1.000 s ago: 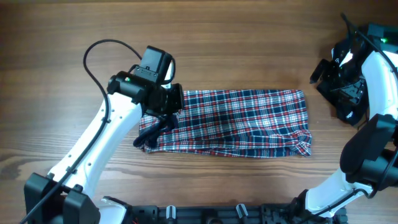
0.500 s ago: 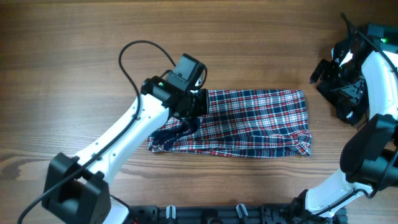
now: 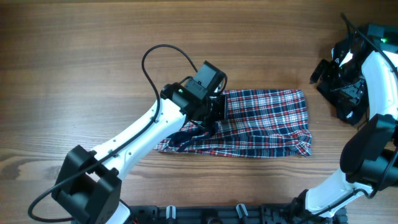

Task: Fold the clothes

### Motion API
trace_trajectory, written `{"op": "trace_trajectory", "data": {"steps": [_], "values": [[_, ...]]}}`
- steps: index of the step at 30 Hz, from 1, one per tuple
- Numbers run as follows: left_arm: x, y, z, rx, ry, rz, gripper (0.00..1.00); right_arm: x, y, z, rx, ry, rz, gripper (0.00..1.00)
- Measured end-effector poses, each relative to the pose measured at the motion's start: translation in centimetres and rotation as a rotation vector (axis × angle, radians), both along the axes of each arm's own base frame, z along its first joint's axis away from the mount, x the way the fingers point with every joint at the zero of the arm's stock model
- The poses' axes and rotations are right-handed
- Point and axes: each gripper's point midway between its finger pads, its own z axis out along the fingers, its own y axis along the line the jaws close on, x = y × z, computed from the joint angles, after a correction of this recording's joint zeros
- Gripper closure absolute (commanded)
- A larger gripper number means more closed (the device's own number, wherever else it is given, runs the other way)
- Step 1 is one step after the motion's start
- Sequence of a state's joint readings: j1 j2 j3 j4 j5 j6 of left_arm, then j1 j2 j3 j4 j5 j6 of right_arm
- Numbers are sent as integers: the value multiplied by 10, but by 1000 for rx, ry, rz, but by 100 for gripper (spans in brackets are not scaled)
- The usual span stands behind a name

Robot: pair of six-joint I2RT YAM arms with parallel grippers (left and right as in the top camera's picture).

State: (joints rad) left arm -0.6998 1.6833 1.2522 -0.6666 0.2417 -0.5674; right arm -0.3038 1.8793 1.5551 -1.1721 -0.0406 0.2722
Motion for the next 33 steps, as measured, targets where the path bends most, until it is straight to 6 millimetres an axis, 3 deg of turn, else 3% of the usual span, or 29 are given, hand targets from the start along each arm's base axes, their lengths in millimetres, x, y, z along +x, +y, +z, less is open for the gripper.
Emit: {"op": "trace_trajectory", "data": {"steps": [2,4,12,13,14,16,18,28,30,33], "values": [[0,-6,2,-15,-13,-10,96,0,0,0,0,0,0,0],[-2,-11,4,-23,-21,-22,85,0,0,0,1,0,0,0],[-4,-21,-1,-34,-15,-34,84,-3,1,0,7,11,0,0],[-4,-22,-5,-34,-10,-35,80,-3,2,0,8,13,0,0],[-4,-23,-7,-33,-5,-36,69,-3,2,0,8,14,0,0],[-5,-27,-12,-36,7,-44,63,-4,2,0,9,16,0,0],[-8,-31,-11,-50,9,-59,43,-4,2,0,9,16,0,0],[-11,-38,-3,-85,-1,-132,40,-8,3,2,12,27,0,0],[-5,-26,2,-39,-4,-111,43,-8,3,13,2,-5,0,0],[10,4,14,30,-32,-40,56,-9,3,48,-29,-104,0,0]]}}
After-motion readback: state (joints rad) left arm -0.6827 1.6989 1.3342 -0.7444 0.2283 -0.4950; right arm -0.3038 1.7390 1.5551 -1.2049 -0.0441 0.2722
